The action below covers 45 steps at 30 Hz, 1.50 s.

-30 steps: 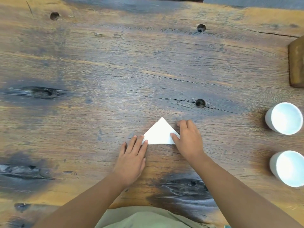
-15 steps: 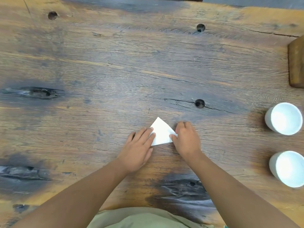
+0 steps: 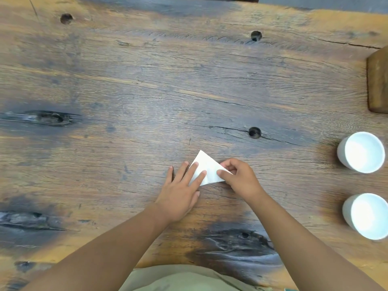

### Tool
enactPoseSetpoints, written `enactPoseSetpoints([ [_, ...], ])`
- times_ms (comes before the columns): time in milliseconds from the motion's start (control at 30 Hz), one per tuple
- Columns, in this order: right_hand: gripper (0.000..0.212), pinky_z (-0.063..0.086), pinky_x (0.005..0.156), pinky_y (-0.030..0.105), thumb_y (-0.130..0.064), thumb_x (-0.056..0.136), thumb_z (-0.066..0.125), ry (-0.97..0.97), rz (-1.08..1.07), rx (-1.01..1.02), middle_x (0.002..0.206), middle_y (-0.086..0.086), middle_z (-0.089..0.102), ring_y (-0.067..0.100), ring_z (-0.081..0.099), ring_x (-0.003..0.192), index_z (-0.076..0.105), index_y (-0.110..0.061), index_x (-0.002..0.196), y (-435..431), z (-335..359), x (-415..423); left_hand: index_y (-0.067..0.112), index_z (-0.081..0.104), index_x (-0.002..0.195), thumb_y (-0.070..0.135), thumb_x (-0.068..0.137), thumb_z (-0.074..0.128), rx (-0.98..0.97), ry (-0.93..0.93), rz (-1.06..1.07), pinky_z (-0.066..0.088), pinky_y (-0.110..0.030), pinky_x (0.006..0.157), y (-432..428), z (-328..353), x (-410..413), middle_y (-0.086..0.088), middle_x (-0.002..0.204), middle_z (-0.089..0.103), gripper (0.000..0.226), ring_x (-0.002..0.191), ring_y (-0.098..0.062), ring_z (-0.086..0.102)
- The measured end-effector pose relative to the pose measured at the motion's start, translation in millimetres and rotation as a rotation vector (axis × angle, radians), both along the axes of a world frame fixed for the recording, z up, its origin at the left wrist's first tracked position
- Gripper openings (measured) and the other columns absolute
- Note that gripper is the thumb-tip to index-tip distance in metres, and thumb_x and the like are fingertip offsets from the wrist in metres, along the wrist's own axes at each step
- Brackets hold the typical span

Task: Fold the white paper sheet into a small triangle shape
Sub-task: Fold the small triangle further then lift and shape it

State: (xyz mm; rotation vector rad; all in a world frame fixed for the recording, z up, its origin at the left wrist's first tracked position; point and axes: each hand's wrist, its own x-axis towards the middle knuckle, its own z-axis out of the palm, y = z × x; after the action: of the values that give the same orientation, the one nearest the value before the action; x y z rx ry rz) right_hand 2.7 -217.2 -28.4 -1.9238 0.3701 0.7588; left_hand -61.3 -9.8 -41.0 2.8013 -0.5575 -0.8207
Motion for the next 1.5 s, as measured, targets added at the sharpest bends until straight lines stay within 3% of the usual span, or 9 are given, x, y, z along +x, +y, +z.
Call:
enactPoseSetpoints([
  [200,0.014,0.053,0.074,0.025,-0.026,0.083,0.069,-0.085,0.104,0.028,0.093,-0.017,0.068,0.0,0.064,0.083,0.067,-0.037,0.093,21,11,-17,0.018,0.015,0.156,0.039,0.102,0.028,-0.066,0.015,0.112,0.012,-0.054,0.12,12,1,-7,0.001,0.165,0.001,0.059,0.151,-0.019,-0.003],
  [333,0.042,0.052,0.088,0.029,-0.03,0.085,0.066,-0.2,0.313,-0.063,0.118,-0.012,0.053,0.003,0.058,0.1,0.058,-0.024,0.127,37,13,-26,0.018,0.018,0.155,0.039,0.102,0.031,-0.079,0.019,0.105,0.014,-0.057,0.118,27,5,-20,0.001,0.165,0.005,0.059,0.151,-0.022,0.001],
  [467,0.056,0.045,0.099,0.031,-0.035,0.089,0.063,-0.292,0.474,-0.172,0.13,-0.009,0.046,0.01,0.047,0.118,0.045,-0.023,0.141,48,12,-33,0.018,0.02,0.155,0.039,0.1,0.033,-0.041,0.017,0.06,0.019,-0.06,0.116,41,7,-35,0.0,0.165,0.007,0.06,0.151,-0.027,0.006],
  [600,0.059,0.037,0.11,0.035,-0.028,0.089,0.06,-0.402,0.699,-0.282,0.142,-0.003,0.041,0.016,0.035,0.133,0.041,-0.016,0.144,57,7,-36,0.017,0.023,0.155,0.038,0.099,0.036,-0.033,0.01,0.049,0.026,-0.062,0.113,49,9,-45,-0.002,0.164,0.013,0.061,0.15,-0.03,0.013],
  [800,0.058,0.032,0.113,0.041,-0.026,0.089,0.06,-0.45,0.865,-0.468,0.15,0.004,0.036,0.024,0.03,0.14,0.043,-0.013,0.143,64,2,-40,0.019,0.01,0.157,0.038,0.1,0.031,-0.018,0.029,0.049,0.017,-0.059,0.118,52,9,-50,0.0,0.165,0.002,0.063,0.151,-0.027,0.003],
  [900,0.059,0.032,0.114,0.041,-0.021,0.089,0.059,-0.472,0.904,-0.507,0.151,0.004,0.036,0.025,0.03,0.14,0.041,-0.013,0.144,63,2,-42,0.016,0.021,0.155,0.028,0.098,0.042,-0.047,0.01,0.08,0.025,-0.058,0.115,55,12,-51,-0.001,0.164,0.013,0.062,0.15,-0.026,0.012],
  [1233,0.061,0.004,0.123,0.037,-0.012,0.092,0.052,-0.49,0.965,-0.429,0.162,0.0,0.021,0.021,0.008,0.152,0.033,-0.01,0.15,51,-4,-36,0.024,0.005,0.157,0.02,0.088,0.055,-0.017,0.023,0.047,0.017,-0.069,0.112,46,14,-67,0.004,0.164,-0.006,0.086,0.149,-0.038,0.003],
  [1367,0.059,0.003,0.124,0.037,-0.009,0.093,0.048,-0.498,1.0,-0.403,0.163,-0.003,0.02,0.019,0.005,0.152,0.033,-0.012,0.15,46,-7,-30,0.026,0.003,0.157,0.02,0.087,0.056,-0.014,-0.001,0.037,0.017,-0.073,0.109,35,13,-62,0.002,0.165,-0.004,0.088,0.149,-0.039,0.006],
  [1500,0.057,0.005,0.124,0.041,-0.005,0.092,0.048,-0.515,1.008,-0.356,0.162,-0.005,0.023,0.02,0.005,0.152,0.039,-0.012,0.148,40,-7,-23,0.028,-0.012,0.154,0.022,0.092,0.047,-0.01,-0.005,0.018,0.005,-0.071,0.112,24,7,-55,0.004,0.162,-0.022,0.086,0.149,-0.035,-0.011],
])
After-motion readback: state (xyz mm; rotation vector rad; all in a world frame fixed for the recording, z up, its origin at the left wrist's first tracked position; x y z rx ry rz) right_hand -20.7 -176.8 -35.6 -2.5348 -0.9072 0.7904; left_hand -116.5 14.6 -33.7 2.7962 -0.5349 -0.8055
